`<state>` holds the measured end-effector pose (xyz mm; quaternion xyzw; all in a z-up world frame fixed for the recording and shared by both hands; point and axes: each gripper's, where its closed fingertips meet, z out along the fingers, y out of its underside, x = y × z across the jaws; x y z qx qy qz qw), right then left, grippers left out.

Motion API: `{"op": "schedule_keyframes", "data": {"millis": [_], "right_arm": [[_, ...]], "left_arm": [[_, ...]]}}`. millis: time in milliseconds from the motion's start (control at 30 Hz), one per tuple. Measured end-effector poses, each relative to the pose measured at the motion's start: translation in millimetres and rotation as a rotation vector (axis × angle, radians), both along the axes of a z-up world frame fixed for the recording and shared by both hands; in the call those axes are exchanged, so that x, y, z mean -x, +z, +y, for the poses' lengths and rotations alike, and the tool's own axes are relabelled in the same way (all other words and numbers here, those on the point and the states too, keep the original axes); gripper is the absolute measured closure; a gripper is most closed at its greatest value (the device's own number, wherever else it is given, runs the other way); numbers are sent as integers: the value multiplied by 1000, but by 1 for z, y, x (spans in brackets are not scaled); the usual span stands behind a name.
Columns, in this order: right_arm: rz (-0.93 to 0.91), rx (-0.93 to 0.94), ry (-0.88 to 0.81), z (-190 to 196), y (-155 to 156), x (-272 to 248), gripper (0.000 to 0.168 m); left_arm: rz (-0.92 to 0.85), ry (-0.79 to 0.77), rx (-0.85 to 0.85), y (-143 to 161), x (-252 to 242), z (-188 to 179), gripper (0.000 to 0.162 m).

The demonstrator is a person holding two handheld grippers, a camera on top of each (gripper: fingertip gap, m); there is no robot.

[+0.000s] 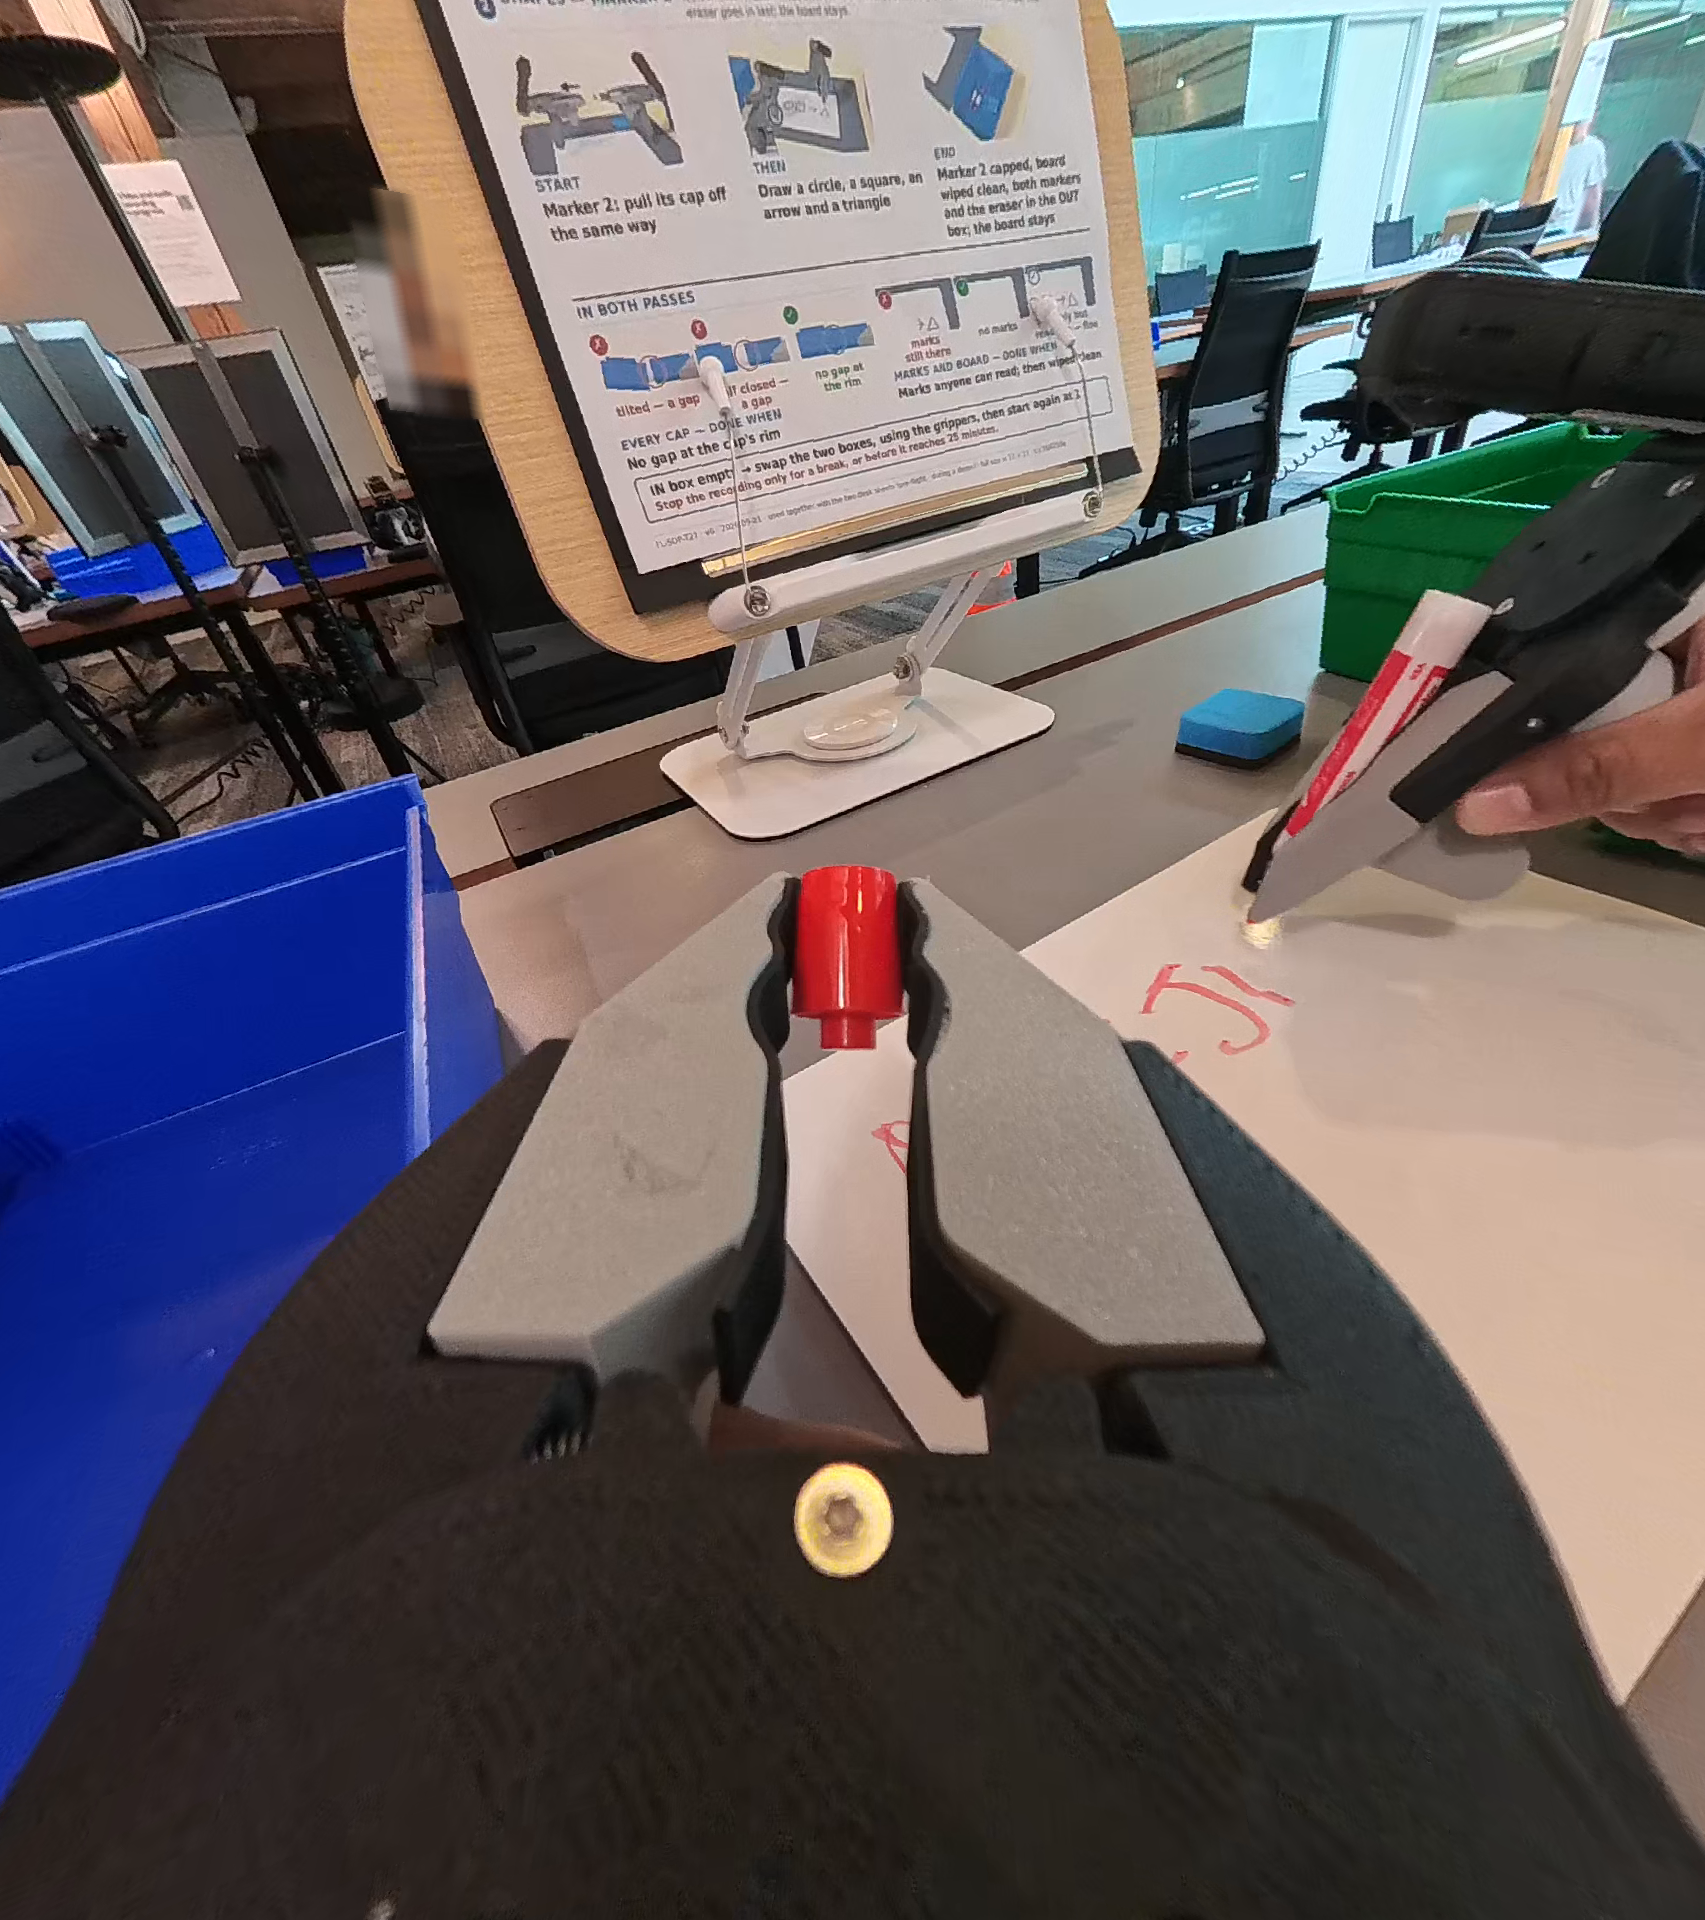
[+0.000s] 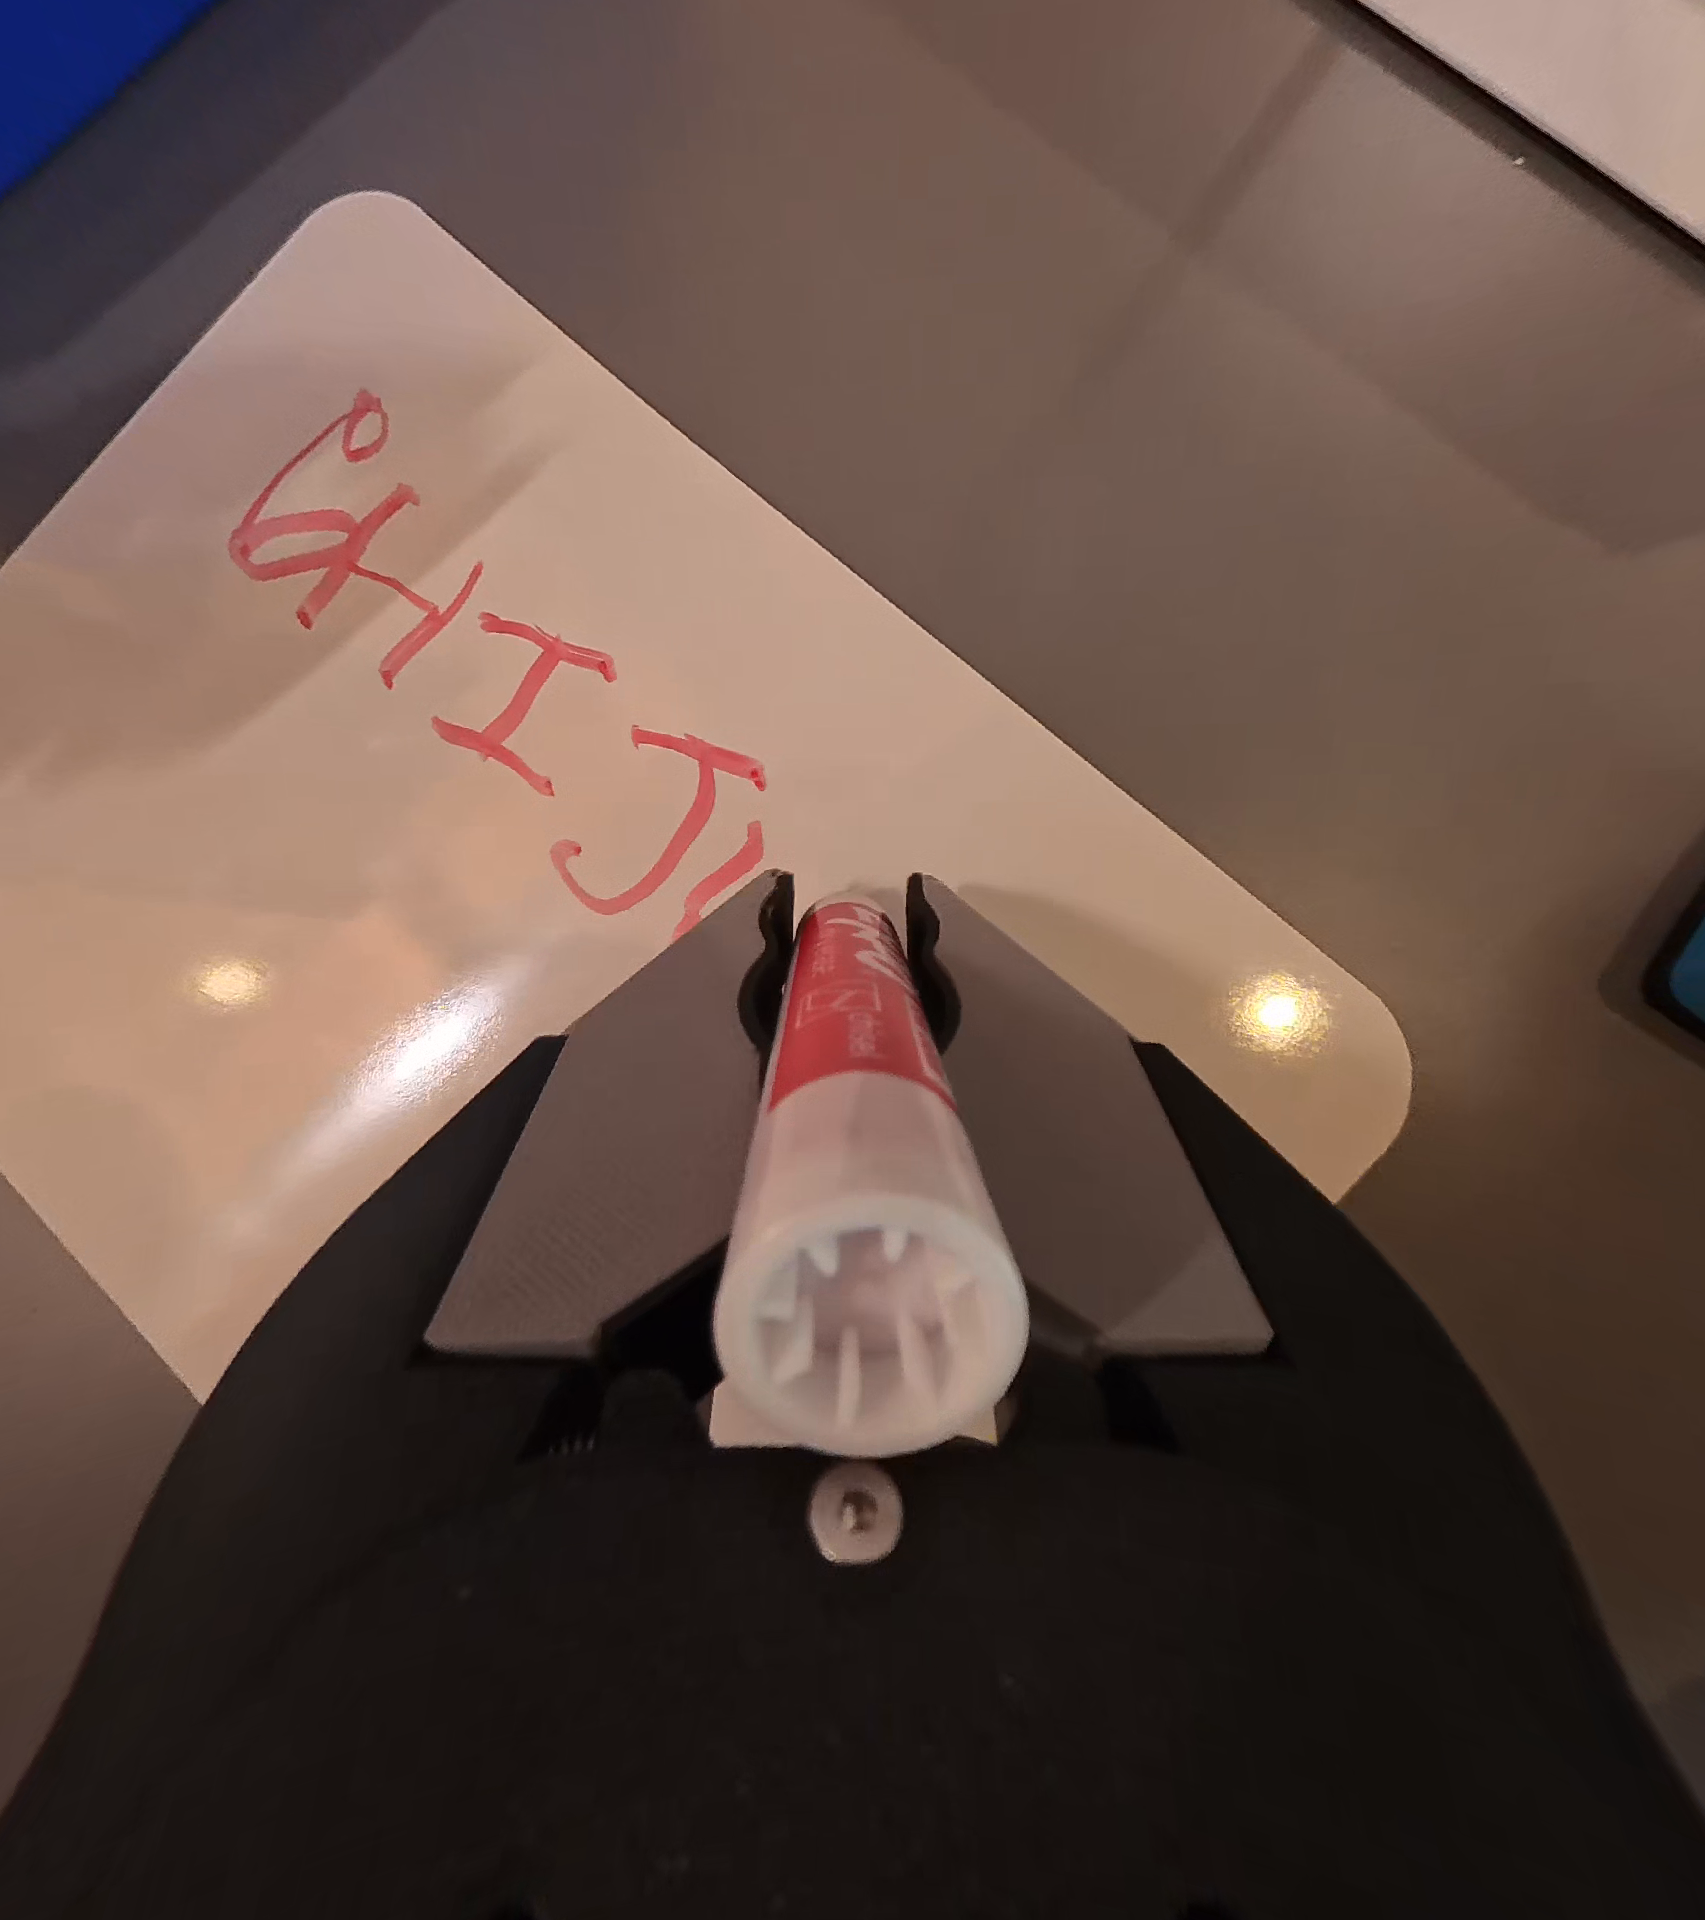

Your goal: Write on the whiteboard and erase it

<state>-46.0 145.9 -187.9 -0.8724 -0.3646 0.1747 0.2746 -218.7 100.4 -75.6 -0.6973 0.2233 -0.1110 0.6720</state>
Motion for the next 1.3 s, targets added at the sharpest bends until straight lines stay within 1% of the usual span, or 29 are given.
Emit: {"op": "schedule_keyframes", "data": {"millis": [367,833,1167,1300], "right_arm": [[-36,18,6,-2,-8,0,149],[-29,70,79,-20,-10,14,150],[-39,61,63,-17,-10,9,150],[-29,89,55,-20,-10,2,150]], "left_arm": [[3,-5,4,-1,-1,0,146],[6,-4,3,-1,-1,-1,146],[10,-4,2,-2,-2,-1,146],[9,-4,2,-1,-1,-1,146]]}}
